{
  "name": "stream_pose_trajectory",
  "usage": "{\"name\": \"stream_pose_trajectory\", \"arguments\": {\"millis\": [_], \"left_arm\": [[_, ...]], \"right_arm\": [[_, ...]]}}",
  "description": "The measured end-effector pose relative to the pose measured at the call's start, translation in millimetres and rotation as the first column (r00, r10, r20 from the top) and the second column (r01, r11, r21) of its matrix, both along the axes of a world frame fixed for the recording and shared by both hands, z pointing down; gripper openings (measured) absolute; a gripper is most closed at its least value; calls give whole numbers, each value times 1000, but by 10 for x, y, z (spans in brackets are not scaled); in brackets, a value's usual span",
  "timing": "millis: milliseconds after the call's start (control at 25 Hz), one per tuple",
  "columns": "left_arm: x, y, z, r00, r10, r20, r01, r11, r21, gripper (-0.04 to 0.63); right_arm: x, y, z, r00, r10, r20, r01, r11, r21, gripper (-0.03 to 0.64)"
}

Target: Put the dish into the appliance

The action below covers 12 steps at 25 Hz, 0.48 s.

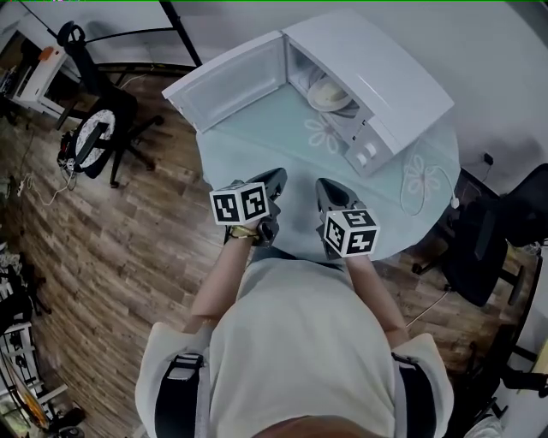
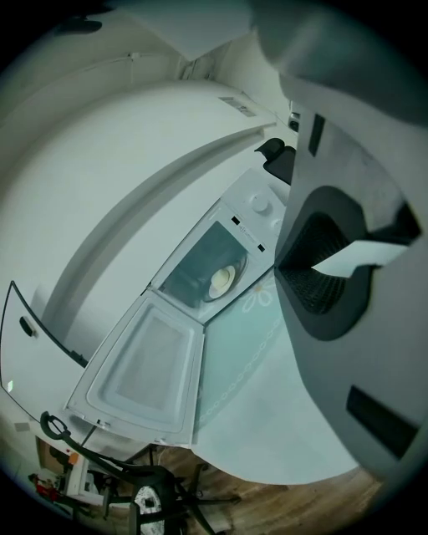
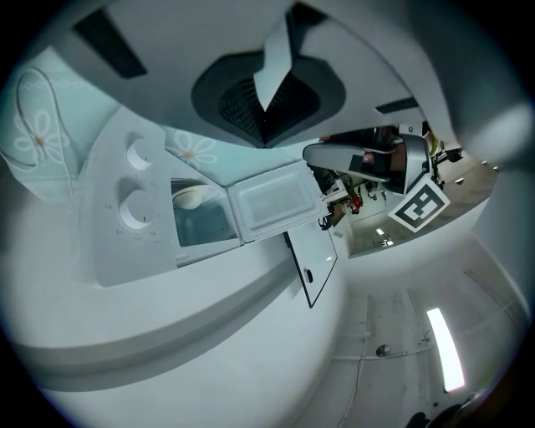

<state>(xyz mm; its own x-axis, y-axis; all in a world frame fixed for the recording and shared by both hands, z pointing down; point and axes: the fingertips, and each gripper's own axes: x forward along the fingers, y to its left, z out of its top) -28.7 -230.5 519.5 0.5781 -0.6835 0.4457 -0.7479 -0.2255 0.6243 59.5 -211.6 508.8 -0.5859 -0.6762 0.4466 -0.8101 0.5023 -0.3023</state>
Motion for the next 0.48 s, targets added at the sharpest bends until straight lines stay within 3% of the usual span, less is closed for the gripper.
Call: {"name": "stream_pose_trajectory", "arguments": {"millis": [480], "left_arm": [[-62,419,117,999,-36,3,36,998,-51,9]], "right_arm": [[-34,267,22,998,-70,2,70,998,6,5]]}}
